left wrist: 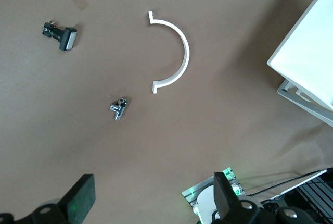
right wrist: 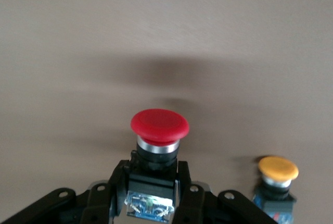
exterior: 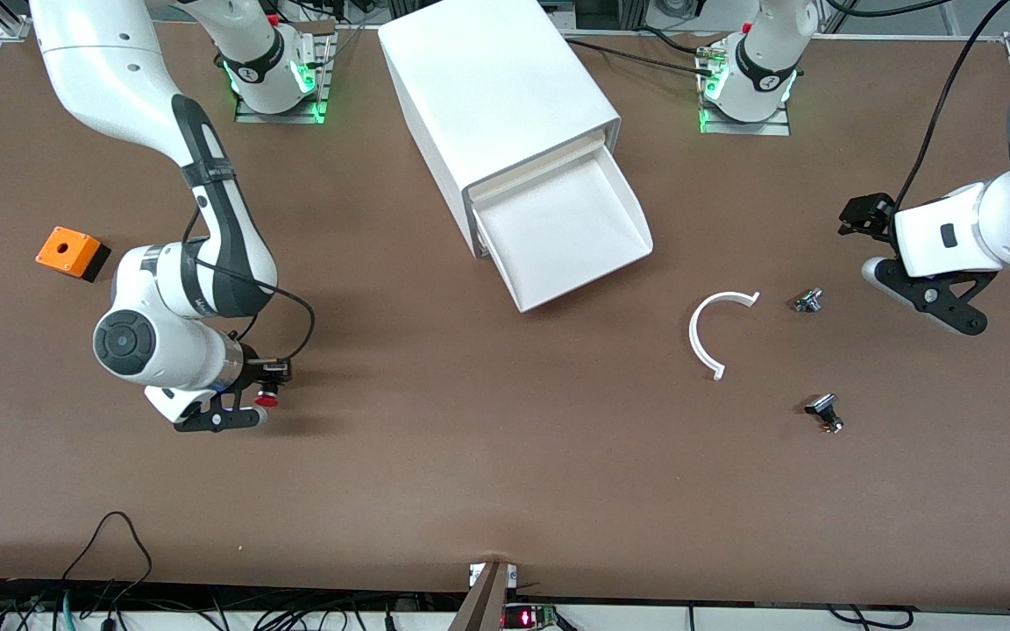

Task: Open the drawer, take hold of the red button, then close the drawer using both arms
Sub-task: 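Lower the red button onto the table and open the right gripper, then bring the left gripper to the drawer front while the right gripper retracts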

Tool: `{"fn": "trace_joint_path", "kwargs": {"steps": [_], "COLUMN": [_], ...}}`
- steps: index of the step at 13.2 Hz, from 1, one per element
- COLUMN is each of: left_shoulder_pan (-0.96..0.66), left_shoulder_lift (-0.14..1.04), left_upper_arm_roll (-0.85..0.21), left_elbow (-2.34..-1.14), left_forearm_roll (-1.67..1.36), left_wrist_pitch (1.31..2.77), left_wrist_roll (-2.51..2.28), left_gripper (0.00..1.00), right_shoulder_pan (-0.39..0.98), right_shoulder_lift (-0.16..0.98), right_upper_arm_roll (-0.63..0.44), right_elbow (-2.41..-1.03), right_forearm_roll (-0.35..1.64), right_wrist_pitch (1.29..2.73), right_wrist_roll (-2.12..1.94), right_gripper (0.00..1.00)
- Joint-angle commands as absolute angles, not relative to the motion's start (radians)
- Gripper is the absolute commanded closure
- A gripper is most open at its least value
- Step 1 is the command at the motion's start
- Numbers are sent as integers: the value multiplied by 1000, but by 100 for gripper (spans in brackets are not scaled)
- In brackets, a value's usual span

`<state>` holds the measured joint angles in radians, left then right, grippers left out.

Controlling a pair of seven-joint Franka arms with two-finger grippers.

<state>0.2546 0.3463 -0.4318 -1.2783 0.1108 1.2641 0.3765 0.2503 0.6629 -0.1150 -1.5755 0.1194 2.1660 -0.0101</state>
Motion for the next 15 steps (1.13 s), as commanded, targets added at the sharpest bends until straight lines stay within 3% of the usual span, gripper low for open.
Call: {"fn": "trace_joint_path", "kwargs": {"steps": [1,4,5,6,7,8,12,15], "left_shoulder_pan": [250,177,129,103,62,37,-31,-81], "left_shoulder_lift": [353,356,379,393,419,445,534,622], "left_upper_arm_roll": [-437,-446,-445,-445,-443,-443,-442,-434], "left_elbow": [-1264,-1264,-1261,-1261,-1269,-1272,-1295,-1318], "left_forearm_roll": [137,132,126,91,74,74,83,94], "left_wrist_pitch": [1247,1258,1272,1299,1348,1376,1500,1633], "left_wrist_roll": [371,289,178,102,51,19,-274,-449], "left_gripper": [0,0,0,0,0,0,0,0], "right_shoulder_pan": [230,209,209,209,209,209,201,198], "right_shoulder_lift": [592,601,603,603,604,604,560,461], "right_upper_arm_roll": [-112,-110,-110,-110,-110,-110,-113,-117], "right_elbow": [-1761,-1775,-1775,-1775,-1772,-1767,-1717,-1710], "right_forearm_roll": [135,135,135,135,137,137,137,135], "right_wrist_pitch": [2292,2296,2296,2295,2296,2295,2284,2283], "right_wrist_roll": [-80,-113,-109,-101,-100,-98,-83,-94], "right_gripper": [93,90,77,57,22,6,1,1]}}
